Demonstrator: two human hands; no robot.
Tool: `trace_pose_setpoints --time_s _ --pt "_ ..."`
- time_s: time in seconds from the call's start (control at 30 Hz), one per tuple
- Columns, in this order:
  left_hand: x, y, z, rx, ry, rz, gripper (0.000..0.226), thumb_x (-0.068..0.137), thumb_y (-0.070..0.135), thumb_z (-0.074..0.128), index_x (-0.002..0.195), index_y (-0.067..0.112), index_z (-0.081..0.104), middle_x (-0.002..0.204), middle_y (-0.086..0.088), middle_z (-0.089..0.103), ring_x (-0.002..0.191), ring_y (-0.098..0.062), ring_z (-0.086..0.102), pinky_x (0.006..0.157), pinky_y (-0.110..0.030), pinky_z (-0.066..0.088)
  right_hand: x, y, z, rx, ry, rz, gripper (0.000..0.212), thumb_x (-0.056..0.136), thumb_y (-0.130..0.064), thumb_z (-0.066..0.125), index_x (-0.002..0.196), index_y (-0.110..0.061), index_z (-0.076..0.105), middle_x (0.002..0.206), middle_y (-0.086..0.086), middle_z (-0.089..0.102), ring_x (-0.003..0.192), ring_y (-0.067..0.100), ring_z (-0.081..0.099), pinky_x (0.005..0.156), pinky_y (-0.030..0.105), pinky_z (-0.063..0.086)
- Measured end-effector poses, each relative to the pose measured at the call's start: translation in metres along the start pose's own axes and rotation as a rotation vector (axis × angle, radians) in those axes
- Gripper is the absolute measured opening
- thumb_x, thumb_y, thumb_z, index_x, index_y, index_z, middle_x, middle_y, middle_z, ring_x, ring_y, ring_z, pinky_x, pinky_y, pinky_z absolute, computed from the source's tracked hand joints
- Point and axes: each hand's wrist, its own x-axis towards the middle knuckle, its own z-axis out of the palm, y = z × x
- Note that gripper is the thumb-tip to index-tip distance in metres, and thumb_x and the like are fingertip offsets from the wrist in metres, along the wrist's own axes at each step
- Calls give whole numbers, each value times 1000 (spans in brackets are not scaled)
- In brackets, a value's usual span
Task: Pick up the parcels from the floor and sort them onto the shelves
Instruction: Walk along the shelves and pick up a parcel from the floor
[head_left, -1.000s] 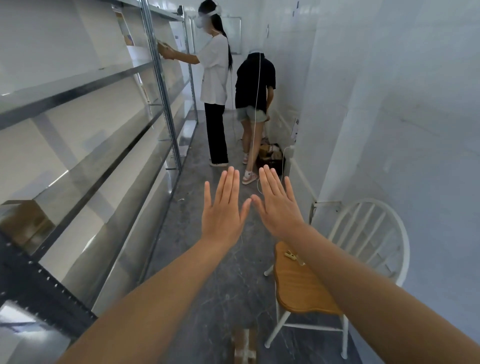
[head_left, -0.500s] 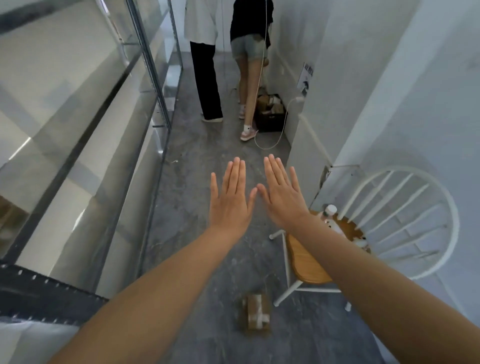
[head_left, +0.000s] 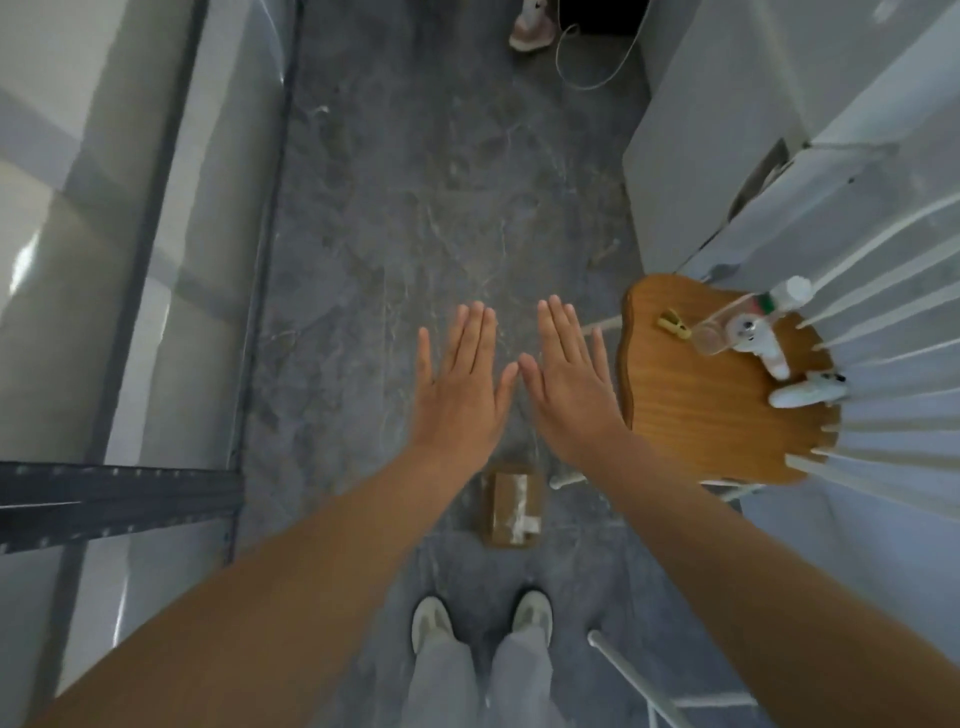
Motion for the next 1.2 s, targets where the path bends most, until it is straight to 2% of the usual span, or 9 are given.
trace_pose_setpoints --time_s 0.07,0.27,0.47,0.57,0.7,0.93,1.03,1.13,1.2 --pt "6 -10 46 -3 -56 -10 74 99 52 -3 162 12 2 172 -1 0 157 -14 -10 125 -49 -11 8 27 48 28 -45 26 60 108 -39 18 159 -15 -2 168 -1 -7 153 10 -12 123 37 -13" --pt "9 -30 192 -137 -263 -128 60 109 39 17 163 15 8 172 2 4 157 -11 -9 125 -44 -12 4 118 186 100 -189 220 58 108 -35 19 160 -14 4 168 0 1 154 13 -5 124 39 -7" --pt "-16 -52 340 -419 -379 -460 51 111 28 19 159 11 26 169 -3 22 158 -15 7 127 -40 3 -25 194 315 174 -370 313 50 109 -27 24 155 -10 28 163 7 28 153 20 17 122 35 8" --pt "-41 -57 394 -619 -365 -637 51 111 29 24 157 7 33 165 -10 31 154 -22 24 125 -34 17 -41 214 365 261 -358 378 49 108 -27 29 153 -7 33 160 11 32 150 24 25 123 36 17" --pt "-69 -57 445 -834 -410 -874 51 111 32 25 155 10 37 162 -9 38 150 -23 34 120 -28 22 -58 226 418 385 -375 462 52 107 -33 27 154 -10 33 160 8 33 148 24 31 121 40 26" --pt "-79 -60 496 -1088 -469 -1274 63 104 56 31 139 14 62 138 -12 63 126 -31 58 113 -40 41 -55 226 452 658 -259 827 52 107 -41 22 145 -17 48 146 8 52 134 27 49 114 41 36" --pt "-87 -64 519 -1242 -452 -1301 78 87 70 35 133 14 65 127 -9 71 116 -26 66 111 -46 46 -49 210 445 804 -254 831 51 107 -42 22 150 -23 40 149 5 49 137 25 46 116 43 35" --pt "-85 -59 501 -1330 -461 -1346 50 103 56 34 110 21 68 118 -4 72 111 -23 66 108 -40 48 -43 189 427 875 -262 758 50 107 -41 22 155 -29 30 157 0 39 143 20 39 119 43 31" --pt "-81 -57 476 -1358 -460 -1343 46 107 50 32 106 22 69 109 -1 73 106 -22 67 101 -37 49 -39 177 409 882 -272 741 51 107 -41 22 156 -29 27 160 -1 34 145 19 35 121 40 28"
